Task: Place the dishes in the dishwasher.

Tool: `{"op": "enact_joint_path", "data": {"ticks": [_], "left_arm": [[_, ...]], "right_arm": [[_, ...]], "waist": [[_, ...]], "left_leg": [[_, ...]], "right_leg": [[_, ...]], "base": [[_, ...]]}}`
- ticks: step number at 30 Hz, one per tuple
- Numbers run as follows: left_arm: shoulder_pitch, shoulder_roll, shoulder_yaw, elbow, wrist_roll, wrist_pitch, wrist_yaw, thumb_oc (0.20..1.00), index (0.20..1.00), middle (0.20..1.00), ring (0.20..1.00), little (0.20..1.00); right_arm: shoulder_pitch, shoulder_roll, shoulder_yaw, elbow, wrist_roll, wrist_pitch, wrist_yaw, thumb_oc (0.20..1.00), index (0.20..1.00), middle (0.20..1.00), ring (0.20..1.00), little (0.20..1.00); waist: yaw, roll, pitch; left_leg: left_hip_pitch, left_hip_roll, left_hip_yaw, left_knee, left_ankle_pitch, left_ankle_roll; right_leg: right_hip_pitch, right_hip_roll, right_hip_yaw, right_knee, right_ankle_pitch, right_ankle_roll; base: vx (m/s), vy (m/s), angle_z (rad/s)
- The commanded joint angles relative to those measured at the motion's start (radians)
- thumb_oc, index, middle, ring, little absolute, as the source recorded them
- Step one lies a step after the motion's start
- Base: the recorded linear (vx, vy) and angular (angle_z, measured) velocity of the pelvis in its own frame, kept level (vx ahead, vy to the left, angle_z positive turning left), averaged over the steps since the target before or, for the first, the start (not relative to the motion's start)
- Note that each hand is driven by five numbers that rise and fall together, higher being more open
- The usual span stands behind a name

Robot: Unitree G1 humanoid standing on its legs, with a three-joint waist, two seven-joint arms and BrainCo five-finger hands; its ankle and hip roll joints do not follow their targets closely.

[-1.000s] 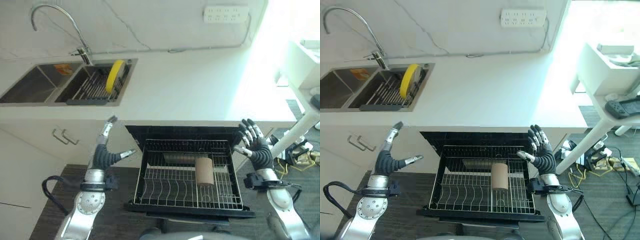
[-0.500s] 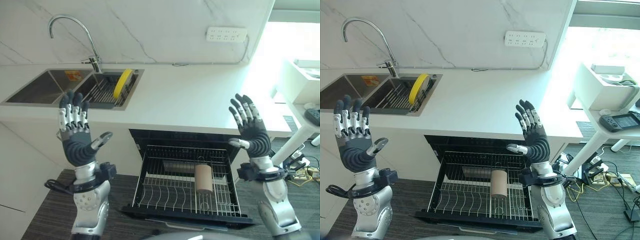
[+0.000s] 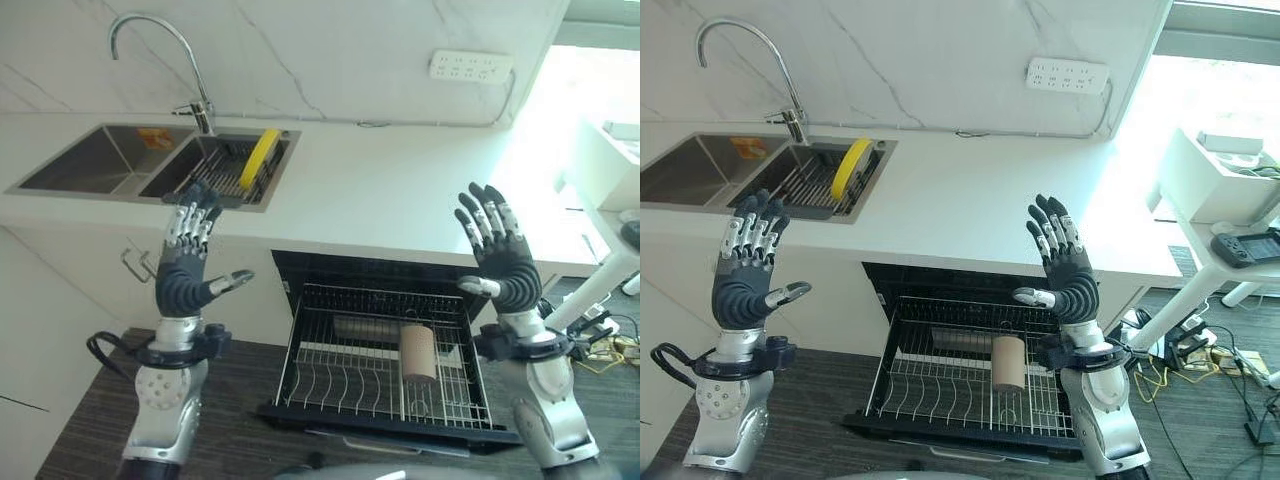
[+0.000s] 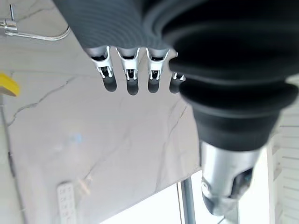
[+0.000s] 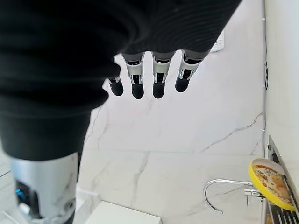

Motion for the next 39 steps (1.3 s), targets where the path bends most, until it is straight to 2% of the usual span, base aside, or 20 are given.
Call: {"op": "enact_joint_path", "data": {"ticks": [1, 3, 5, 6, 11, 20, 23, 24, 26, 27, 29, 30, 31, 32, 33, 35, 36, 37, 38, 39], "left_arm": [[-0.063, -0.005, 0.034, -0.049, 0.015, -0.026, -0.019, 1.0, 1.0, 1.0, 1.0, 1.0], [-0.074, -0.01, 0.027, -0.045, 0.023, -0.015, -0.023, 1.0, 1.0, 1.0, 1.0, 1.0], [-0.074, -0.01, 0.025, -0.045, 0.033, -0.013, -0.027, 1.0, 1.0, 1.0, 1.0, 1.0], [-0.351, 0.009, -0.139, 0.072, 0.093, 0.13, 0.098, 1.0, 1.0, 1.0, 1.0, 1.0], [-0.34, -0.004, -0.134, 0.075, 0.09, 0.115, 0.07, 1.0, 1.0, 1.0, 1.0, 1.0], [-0.327, -0.004, -0.136, 0.084, 0.088, 0.115, 0.06, 1.0, 1.0, 1.0, 1.0, 1.0], [-0.315, 0.002, -0.124, 0.078, 0.08, 0.11, 0.046, 1.0, 1.0, 1.0, 1.0, 1.0], [-0.319, 0.007, -0.12, 0.072, 0.071, 0.101, 0.039, 1.0, 1.0, 1.0, 1.0, 1.0], [-0.329, 0.011, -0.124, 0.068, 0.07, 0.091, 0.04, 1.0, 1.0, 1.0, 1.0, 1.0], [-0.362, 0.01, -0.142, 0.075, 0.082, 0.083, 0.054, 1.0, 1.0, 1.0, 1.0, 1.0], [-0.381, 0.01, -0.147, 0.081, 0.111, 0.075, 0.079, 1.0, 1.0, 1.0, 1.0, 1.0], [-0.386, 0.009, -0.147, 0.082, 0.113, 0.076, 0.085, 1.0, 1.0, 1.0, 1.0, 1.0], [-0.397, 0.013, -0.143, 0.09, 0.105, 0.068, 0.102, 1.0, 1.0, 1.0, 1.0, 1.0], [-0.402, 0.014, -0.139, 0.097, 0.098, 0.06, 0.104, 1.0, 1.0, 1.0, 1.0, 1.0], [-0.407, 0.011, -0.142, 0.104, 0.083, 0.054, 0.101, 1.0, 1.0, 1.0, 1.0, 1.0], [-0.406, 0.008, -0.151, 0.118, 0.074, 0.054, 0.082, 1.0, 1.0, 1.0, 1.0, 1.0], [-0.394, 0.017, -0.152, 0.115, 0.05, 0.055, 0.053, 1.0, 1.0, 1.0, 1.0, 1.0], [-0.38, 0.028, -0.144, 0.104, 0.049, 0.06, 0.034, 1.0, 1.0, 1.0, 1.0, 1.0], [-0.342, 0.05, -0.125, 0.084, 0.078, 0.072, 0.026, 1.0, 1.0, 1.0, 1.0, 1.0], [-0.298, 0.077, -0.091, 0.065, 0.069, 0.07, 0.02, 1.0, 1.0, 1.0, 1.0, 1.0]], "right_arm": [[-0.064, -0.003, -0.045, -0.026, 0.051, -0.08, 0.03, 1.0, 1.0, 1.0, 1.0, 1.0], [-0.073, -0.008, -0.05, -0.017, 0.052, -0.077, 0.027, 1.0, 1.0, 1.0, 1.0, 1.0], [-0.072, -0.008, -0.056, -0.022, 0.054, -0.07, 0.024, 1.0, 1.0, 1.0, 1.0, 1.0], [-0.375, -0.055, 0.002, 0.171, 0.138, -0.006, -0.031, 1.0, 1.0, 1.0, 1.0, 1.0], [-0.363, -0.052, -0.005, 0.166, 0.155, -0.009, -0.019, 1.0, 1.0, 1.0, 1.0, 1.0], [-0.326, -0.039, -0.009, 0.156, 0.12, 0.008, -0.055, 1.0, 1.0, 1.0, 1.0, 1.0], [-0.301, -0.048, -0.022, 0.131, 0.112, 0.033, -0.063, 1.0, 1.0, 1.0, 1.0, 1.0], [-0.281, -0.067, -0.045, 0.119, 0.116, 0.03, -0.066, 1.0, 1.0, 1.0, 1.0, 1.0], [-0.271, -0.079, -0.065, 0.116, 0.119, 0.016, -0.072, 1.0, 1.0, 1.0, 1.0, 1.0], [-0.313, -0.094, -0.079, 0.129, 0.119, 0.014, -0.099, 1.0, 1.0, 1.0, 1.0, 1.0], [-0.353, -0.097, -0.083, 0.134, 0.112, 0.028, -0.106, 1.0, 1.0, 1.0, 1.0, 1.0], [-0.363, -0.099, -0.084, 0.134, 0.109, 0.036, -0.106, 1.0, 1.0, 1.0, 1.0, 1.0], [-0.39, -0.108, -0.077, 0.135, 0.096, 0.055, -0.108, 1.0, 1.0, 1.0, 1.0, 1.0], [-0.404, -0.121, -0.077, 0.136, 0.097, 0.067, -0.112, 1.0, 1.0, 1.0, 1.0, 1.0], [-0.419, -0.135, -0.079, 0.142, 0.097, 0.075, -0.126, 1.0, 1.0, 1.0, 1.0, 1.0], [-0.414, -0.125, -0.088, 0.159, 0.075, 0.067, -0.146, 1.0, 1.0, 1.0, 1.0, 1.0], [-0.378, -0.112, -0.113, 0.153, 0.073, 0.057, -0.147, 1.0, 1.0, 1.0, 1.0, 1.0], [-0.348, -0.101, -0.13, 0.146, 0.077, 0.041, -0.141, 1.0, 1.0, 1.0, 1.0, 1.0], [-0.314, -0.064, -0.144, 0.13, 0.08, 0.035, -0.128, 1.0, 1.0, 1.0, 1.0, 1.0], [-0.309, -0.041, -0.138, 0.132, 0.099, 0.034, -0.096, 1.0, 1.0, 1.0, 1.0, 1.0]], "waist": [[0.01, 0.034, 0.013], [0.003, 0.031, 0.003], [0.001, 0.031, -0.001], [0.011, 0.02, -0.005], [0.012, 0.017, -0.01], [-0.016, 0.038, -0.024], [-0.025, 0.038, -0.024], [-0.033, 0.03, -0.014], [-0.036, 0.023, 0.001], [-0.043, 0.027, 0.036], [-0.045, 0.053, 0.056], [-0.045, 0.061, 0.061], [-0.056, 0.091, 0.067], [-0.066, 0.106, 0.071], [-0.084, 0.12, 0.075], [-0.102, 0.121, 0.074], [-0.102, 0.1, 0.067], [-0.1, 0.082, 0.063], [-0.085, 0.068, 0.061], [-0.064, 0.066, 0.061]], "left_leg": [[0.07, -0.004, -0.041, 0.007, -0.121, 0.014], [0.077, 0.012, -0.015, 0.002, -0.121, 0.001], [0.079, 0.017, -0.005, 0.001, -0.12, -0.004], [-0.013, 0.012, -0.063, 0.163, -0.161, -0.036], [-0.014, 0.007, -0.085, 0.17, -0.166, -0.033], [0.044, 0.039, -0.047, 0.12, -0.155, -0.037], [0.04, 0.03, -0.045, 0.153, -0.168, -0.031], [0.013, 0.016, -0.028, 0.232, -0.196, -0.029], [-0.022, 0.022, -0.026, 0.299, -0.211, -0.035], [-0.061, 0.113, -0.042, 0.339, -0.17, -0.072], [-0.059, 0.189, -0.086, 0.292, -0.115, -0.103], [-0.053, 0.205, -0.097, 0.274, -0.1, -0.112], [-0.026, 0.266, -0.112, 0.209, -0.064, -0.134], [-0.015, 0.296, -0.112, 0.187, -0.047, -0.148], [-0.011, 0.315, -0.091, 0.188, -0.054, -0.165], [-0.005, 0.299, -0.036, 0.198, -0.087, -0.176], [-0.017, 0.249, -0.023, 0.239, -0.133, -0.172], [-0.023, 0.215, -0.031, 0.257, -0.173, -0.165], [0.015, 0.181, 0.018, 0.244, -0.221, -0.139], [0.048, 0.137, 0.075, 0.201, -0.224, -0.086]], "right_leg": [[0.008, 0.058, -0.002, -0.005, 0.05, 0.007], [0.038, 0.068, -0.018, -0.075, 0.042, 0.009], [0.046, 0.072, -0.023, -0.091, 0.04, 0.009], [0.031, 0.153, 0.052, -0.092, -0.001, -0.063], [0.056, 0.171, 0.07, -0.124, 0.005, -0.074], [0.072, 0.183, 0.065, -0.101, -0.023, -0.078], [0.065, 0.191, 0.081, -0.067, -0.042, -0.085], [0.054, 0.182, 0.084, -0.033, -0.05, -0.091], [0.04, 0.168, 0.078, -0.003, -0.055, -0.095], [0.001, 0.139, 0.066, 0.06, -0.074, -0.099], [-0.035, 0.118, 0.07, 0.123, -0.104, -0.093], [-0.047, 0.113, 0.074, 0.147, -0.118, -0.092], [-0.09, 0.079, 0.087, 0.211, -0.141, -0.076], [-0.114, 0.055, 0.107, 0.242, -0.15, -0.063], [-0.135, 0.003, 0.14, 0.258, -0.14, -0.031], [-0.13, -0.083, 0.156, 0.212, -0.069, 0.033], [-0.095, -0.156, 0.158, 0.105, 0.055, 0.073], [-0.085, -0.203, 0.162, 0.006, 0.155, 0.083], [-0.116, -0.248, 0.061, -0.052, 0.281, 0.083], [-0.146, -0.203, -0.002, 0.018, 0.223, 0.08]], "base": [[0.0, -0.077, -0.15], [0.01, -0.095, -0.1], [0.02, -0.072, -0.09], [-0.01, -0.076, -0.04], [-0.03, -0.022, -0.05], [0.03, -0.016, -0.01], [0.06, -0.013, 0.04], [-0.01, 0.036, 0.06], [-0.13, 0.191, 0.4], [-0.24, 0.449, 0.53], [-0.21, 0.569, 0.1], [-0.17, 0.778, -0.17], [-0.16, 0.851, -0.14], [-0.21, 1.158, -0.21], [-0.15, 0.973, -0.14], [-0.08, 0.792, 0.23], [-0.03, 0.498, 0.31], [-0.09, 0.44, -0.03], [-0.23, 0.561, -0.44], [-0.25, 0.576, -1.25]]}}
